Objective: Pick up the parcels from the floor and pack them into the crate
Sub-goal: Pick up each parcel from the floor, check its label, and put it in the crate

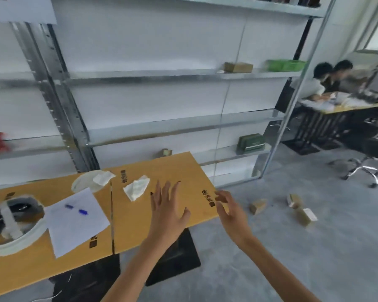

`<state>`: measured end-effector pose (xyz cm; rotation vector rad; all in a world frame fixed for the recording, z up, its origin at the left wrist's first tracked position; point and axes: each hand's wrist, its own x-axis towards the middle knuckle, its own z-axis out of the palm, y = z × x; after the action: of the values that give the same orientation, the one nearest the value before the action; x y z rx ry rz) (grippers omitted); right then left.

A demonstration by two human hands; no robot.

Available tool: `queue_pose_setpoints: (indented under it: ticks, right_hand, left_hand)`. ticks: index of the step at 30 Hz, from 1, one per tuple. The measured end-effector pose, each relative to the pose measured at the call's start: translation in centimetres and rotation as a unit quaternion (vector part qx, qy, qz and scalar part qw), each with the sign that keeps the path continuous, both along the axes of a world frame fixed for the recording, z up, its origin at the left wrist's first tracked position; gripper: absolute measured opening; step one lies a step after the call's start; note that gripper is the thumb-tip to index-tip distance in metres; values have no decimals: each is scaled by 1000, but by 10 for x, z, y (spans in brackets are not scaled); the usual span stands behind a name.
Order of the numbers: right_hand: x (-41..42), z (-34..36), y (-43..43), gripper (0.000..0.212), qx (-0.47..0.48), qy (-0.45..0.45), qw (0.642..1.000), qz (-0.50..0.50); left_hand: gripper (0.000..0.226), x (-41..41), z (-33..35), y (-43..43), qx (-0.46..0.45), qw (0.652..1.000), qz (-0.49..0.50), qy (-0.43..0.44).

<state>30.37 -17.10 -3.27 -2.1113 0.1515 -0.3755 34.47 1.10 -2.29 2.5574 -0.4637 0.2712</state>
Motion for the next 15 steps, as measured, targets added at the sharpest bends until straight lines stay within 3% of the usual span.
queue_pose_setpoints:
  ticks: [9, 15]
  right_hand:
    - [-20, -19, -245, 23, 67, 23, 986, -151]
    - [-19, -30, -325, 25, 126, 40, 967, -216]
  left_hand:
    - [69, 23, -6, -200, -9, 997, -59, 53]
    - [58, 51, -28, -259, 21, 992, -76, 99]
